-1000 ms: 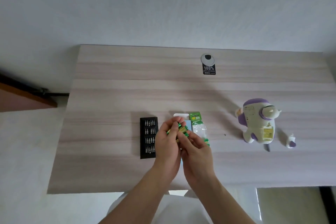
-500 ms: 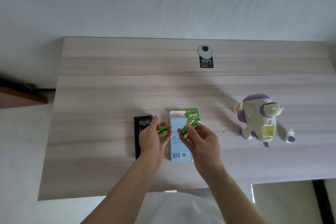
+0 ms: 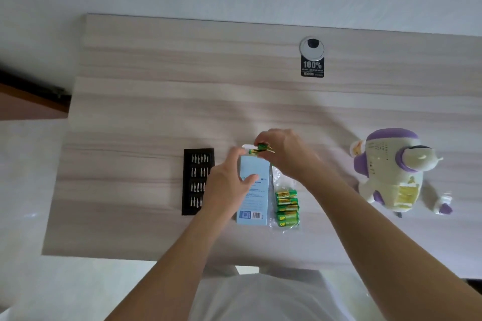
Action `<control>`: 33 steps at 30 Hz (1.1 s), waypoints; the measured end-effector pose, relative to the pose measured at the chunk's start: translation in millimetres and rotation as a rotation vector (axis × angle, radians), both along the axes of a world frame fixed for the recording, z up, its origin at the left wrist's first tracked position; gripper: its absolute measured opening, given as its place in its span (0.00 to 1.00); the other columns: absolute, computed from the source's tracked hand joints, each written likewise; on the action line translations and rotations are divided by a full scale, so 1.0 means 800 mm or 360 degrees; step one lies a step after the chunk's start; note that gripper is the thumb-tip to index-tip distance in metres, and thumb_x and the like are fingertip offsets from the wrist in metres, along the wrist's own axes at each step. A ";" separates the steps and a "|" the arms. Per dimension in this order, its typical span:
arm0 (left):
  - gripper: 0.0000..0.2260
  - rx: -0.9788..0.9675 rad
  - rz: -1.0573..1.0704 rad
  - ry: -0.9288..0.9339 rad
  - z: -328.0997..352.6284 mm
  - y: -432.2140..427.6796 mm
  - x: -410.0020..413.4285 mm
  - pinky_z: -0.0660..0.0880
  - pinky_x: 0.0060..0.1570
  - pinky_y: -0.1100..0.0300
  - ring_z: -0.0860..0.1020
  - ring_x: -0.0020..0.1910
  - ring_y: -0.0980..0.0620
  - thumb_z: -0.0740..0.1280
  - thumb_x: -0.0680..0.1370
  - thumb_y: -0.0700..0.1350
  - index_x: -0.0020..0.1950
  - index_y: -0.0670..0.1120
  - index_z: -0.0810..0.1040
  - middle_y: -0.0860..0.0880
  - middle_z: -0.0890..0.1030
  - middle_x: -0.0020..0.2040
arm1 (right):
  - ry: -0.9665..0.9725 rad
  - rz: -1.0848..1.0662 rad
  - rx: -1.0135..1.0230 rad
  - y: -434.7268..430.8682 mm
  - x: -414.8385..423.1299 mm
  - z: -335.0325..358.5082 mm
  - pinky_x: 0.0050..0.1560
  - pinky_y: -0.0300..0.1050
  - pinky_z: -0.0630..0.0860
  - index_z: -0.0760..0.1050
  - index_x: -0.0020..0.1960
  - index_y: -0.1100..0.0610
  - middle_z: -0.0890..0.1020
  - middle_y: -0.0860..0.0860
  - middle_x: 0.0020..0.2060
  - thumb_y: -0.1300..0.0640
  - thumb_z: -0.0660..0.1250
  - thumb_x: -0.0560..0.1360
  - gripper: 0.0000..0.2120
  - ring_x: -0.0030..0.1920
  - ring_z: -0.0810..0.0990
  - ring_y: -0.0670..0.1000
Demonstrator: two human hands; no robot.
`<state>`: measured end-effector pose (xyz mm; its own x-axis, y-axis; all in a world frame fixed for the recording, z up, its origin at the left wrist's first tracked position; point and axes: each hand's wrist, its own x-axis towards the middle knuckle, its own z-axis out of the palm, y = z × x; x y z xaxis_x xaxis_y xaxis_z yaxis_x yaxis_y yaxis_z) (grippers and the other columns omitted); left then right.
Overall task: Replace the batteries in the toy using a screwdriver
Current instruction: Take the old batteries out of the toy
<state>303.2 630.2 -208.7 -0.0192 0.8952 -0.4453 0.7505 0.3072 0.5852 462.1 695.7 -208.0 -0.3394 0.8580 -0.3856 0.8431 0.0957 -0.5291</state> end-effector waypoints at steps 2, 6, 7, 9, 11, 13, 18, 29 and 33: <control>0.24 0.0028 -0.0069 0.0039 -0.012 -0.002 0.001 0.72 0.40 0.59 0.78 0.41 0.49 0.74 0.74 0.51 0.67 0.54 0.70 0.52 0.77 0.40 | -0.0066 0.0060 0.0003 0.000 -0.005 -0.008 0.49 0.49 0.77 0.80 0.59 0.54 0.84 0.53 0.51 0.57 0.70 0.77 0.11 0.51 0.80 0.57; 0.26 0.0007 -0.0095 0.0070 -0.023 -0.001 -0.002 0.70 0.40 0.58 0.76 0.40 0.50 0.75 0.74 0.52 0.68 0.53 0.69 0.52 0.75 0.40 | -0.0109 0.0006 0.0003 0.000 -0.008 -0.019 0.49 0.51 0.77 0.79 0.59 0.53 0.84 0.54 0.50 0.58 0.68 0.78 0.10 0.50 0.80 0.59; 0.25 0.0005 -0.0090 0.0063 -0.024 -0.001 -0.002 0.69 0.40 0.59 0.76 0.40 0.50 0.75 0.74 0.52 0.67 0.52 0.70 0.52 0.75 0.39 | -0.0113 0.0010 -0.0012 0.000 -0.008 -0.020 0.49 0.51 0.78 0.79 0.59 0.52 0.84 0.55 0.50 0.58 0.68 0.78 0.10 0.50 0.80 0.59; 0.24 0.0008 -0.0067 0.0029 -0.026 0.001 -0.003 0.68 0.38 0.61 0.75 0.38 0.51 0.75 0.74 0.51 0.66 0.51 0.71 0.54 0.74 0.37 | -0.0128 0.0038 -0.0026 0.002 -0.009 -0.022 0.49 0.51 0.78 0.79 0.59 0.52 0.84 0.55 0.50 0.57 0.68 0.78 0.10 0.48 0.81 0.59; 0.22 0.0009 -0.0061 -0.0014 -0.026 0.003 -0.003 0.65 0.33 0.67 0.74 0.35 0.56 0.75 0.74 0.50 0.64 0.51 0.71 0.56 0.72 0.35 | -0.0154 0.0093 -0.0009 0.004 -0.009 -0.023 0.47 0.50 0.79 0.80 0.58 0.51 0.84 0.54 0.50 0.57 0.68 0.78 0.09 0.48 0.81 0.58; 0.20 -0.0010 -0.0080 -0.0060 -0.027 0.005 -0.005 0.64 0.31 0.69 0.73 0.33 0.58 0.75 0.74 0.49 0.61 0.50 0.70 0.56 0.72 0.35 | -0.0170 0.0181 -0.0007 0.006 -0.009 -0.022 0.47 0.49 0.78 0.80 0.58 0.50 0.84 0.52 0.51 0.57 0.67 0.79 0.09 0.49 0.81 0.56; 0.12 -0.0085 -0.0058 -0.0276 -0.034 0.013 -0.014 0.66 0.33 0.66 0.72 0.32 0.59 0.74 0.75 0.45 0.49 0.51 0.71 0.54 0.73 0.34 | -0.0053 0.0309 -0.0102 0.008 -0.003 -0.011 0.51 0.49 0.76 0.81 0.58 0.52 0.83 0.51 0.52 0.57 0.67 0.79 0.09 0.51 0.80 0.54; 0.04 -0.0067 0.0028 -0.0927 0.023 0.009 -0.038 0.67 0.28 0.68 0.71 0.26 0.56 0.70 0.79 0.38 0.46 0.42 0.76 0.52 0.70 0.30 | 0.0290 0.0125 0.0086 -0.018 0.023 0.066 0.43 0.48 0.76 0.83 0.58 0.52 0.85 0.47 0.46 0.56 0.72 0.76 0.10 0.41 0.79 0.49; 0.05 -0.0146 0.0131 -0.1163 0.055 0.010 -0.040 0.64 0.23 0.67 0.69 0.23 0.55 0.67 0.79 0.33 0.45 0.40 0.74 0.51 0.69 0.30 | 0.0365 0.0031 0.0106 -0.027 0.024 0.096 0.43 0.45 0.76 0.83 0.58 0.51 0.86 0.48 0.45 0.54 0.73 0.75 0.12 0.41 0.80 0.48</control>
<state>271.5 638.6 -164.3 0.2452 0.8623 -0.4430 0.1518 0.4172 0.8960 481.2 674.3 -131.5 -0.4284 0.8713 -0.2394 0.6993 0.1519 -0.6985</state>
